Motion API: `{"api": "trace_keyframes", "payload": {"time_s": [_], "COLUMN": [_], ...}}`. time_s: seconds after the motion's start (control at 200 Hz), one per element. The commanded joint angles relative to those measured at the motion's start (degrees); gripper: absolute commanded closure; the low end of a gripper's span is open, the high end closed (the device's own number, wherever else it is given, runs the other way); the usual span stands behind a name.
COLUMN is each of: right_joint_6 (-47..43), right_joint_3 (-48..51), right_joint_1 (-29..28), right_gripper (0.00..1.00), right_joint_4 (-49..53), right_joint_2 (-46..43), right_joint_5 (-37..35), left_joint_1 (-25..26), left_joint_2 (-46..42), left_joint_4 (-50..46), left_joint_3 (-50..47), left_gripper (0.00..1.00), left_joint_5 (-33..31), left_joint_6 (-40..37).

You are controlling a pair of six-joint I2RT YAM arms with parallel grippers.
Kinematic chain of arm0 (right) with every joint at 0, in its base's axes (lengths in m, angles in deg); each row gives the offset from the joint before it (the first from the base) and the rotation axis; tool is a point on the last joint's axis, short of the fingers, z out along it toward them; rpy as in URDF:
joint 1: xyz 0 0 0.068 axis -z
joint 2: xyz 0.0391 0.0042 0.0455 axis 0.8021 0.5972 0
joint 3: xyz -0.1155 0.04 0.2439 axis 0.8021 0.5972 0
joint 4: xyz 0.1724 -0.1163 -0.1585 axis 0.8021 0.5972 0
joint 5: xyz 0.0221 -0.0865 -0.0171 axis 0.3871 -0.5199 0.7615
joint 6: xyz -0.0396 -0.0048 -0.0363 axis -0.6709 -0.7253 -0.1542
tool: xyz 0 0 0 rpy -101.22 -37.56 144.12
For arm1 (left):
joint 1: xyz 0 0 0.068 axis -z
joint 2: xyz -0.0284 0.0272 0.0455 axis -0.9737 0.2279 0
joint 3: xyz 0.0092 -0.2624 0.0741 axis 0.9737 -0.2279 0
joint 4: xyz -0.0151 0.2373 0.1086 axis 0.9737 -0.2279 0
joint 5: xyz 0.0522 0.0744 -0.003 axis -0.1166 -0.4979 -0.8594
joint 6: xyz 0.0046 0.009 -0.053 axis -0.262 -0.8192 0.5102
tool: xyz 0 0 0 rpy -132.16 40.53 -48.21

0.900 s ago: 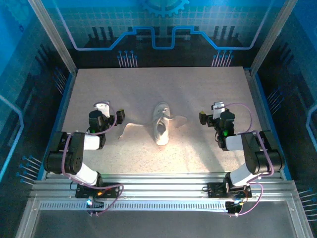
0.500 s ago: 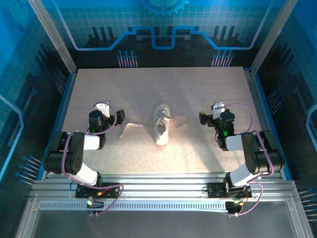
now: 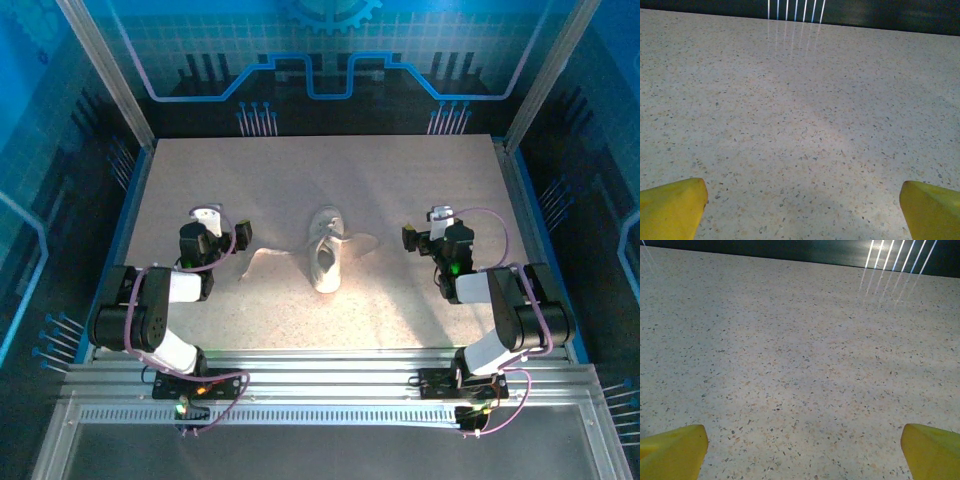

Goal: Tie the shoes

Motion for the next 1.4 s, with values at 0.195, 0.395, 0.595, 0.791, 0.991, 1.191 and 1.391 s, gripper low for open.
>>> {"api": "trace_keyframes", "payload": {"time_s": [0.195,0.395,0.595,0.791,0.991,1.191,1.391], "right_joint_6": [-0.73,-0.71,-0.71,0.45,0.08,7.9,17.98], "right_joint_3": [-1.05,-1.07,-1.08,-0.61,-4.7,-16.19,-26.43], "right_joint_1": [1.01,1.01,1.0,0.99,0.93,0.57,-3.32], "right_gripper": [0.0,0.0,0.0,0.0,0.0,0.05,0.16], "right_joint_4": [-0.72,-0.74,-0.65,-1.6,11.85,38.46,57.19], "right_joint_2": [-0.05,-0.05,-0.05,-0.49,-8.0,-12.73,-5.91], "right_joint_5": [0.76,0.82,0.88,-2.45,-2.16,1.34,4.81], "left_joint_1": [0.33,0.33,0.29,0.24,0.07,0.11,0.24], "left_joint_2": [0.35,0.37,0.37,0.31,-5.98,-12.62,-11.65], "left_joint_4": [2.13,2.1,2.12,2.14,-13.78,-39.93,-66.82], "left_joint_3": [-0.31,-0.31,-0.31,-0.31,5.49,15.49,25.39], "left_gripper": [0.01,0.01,0.01,0.01,0.01,0.05,0.16], "left_joint_5": [-0.43,-0.46,-0.38,-0.03,1.42,1.01,1.15], "left_joint_6": [-1.08,-1.08,-0.99,-0.99,-0.86,-0.99,3.86]}}
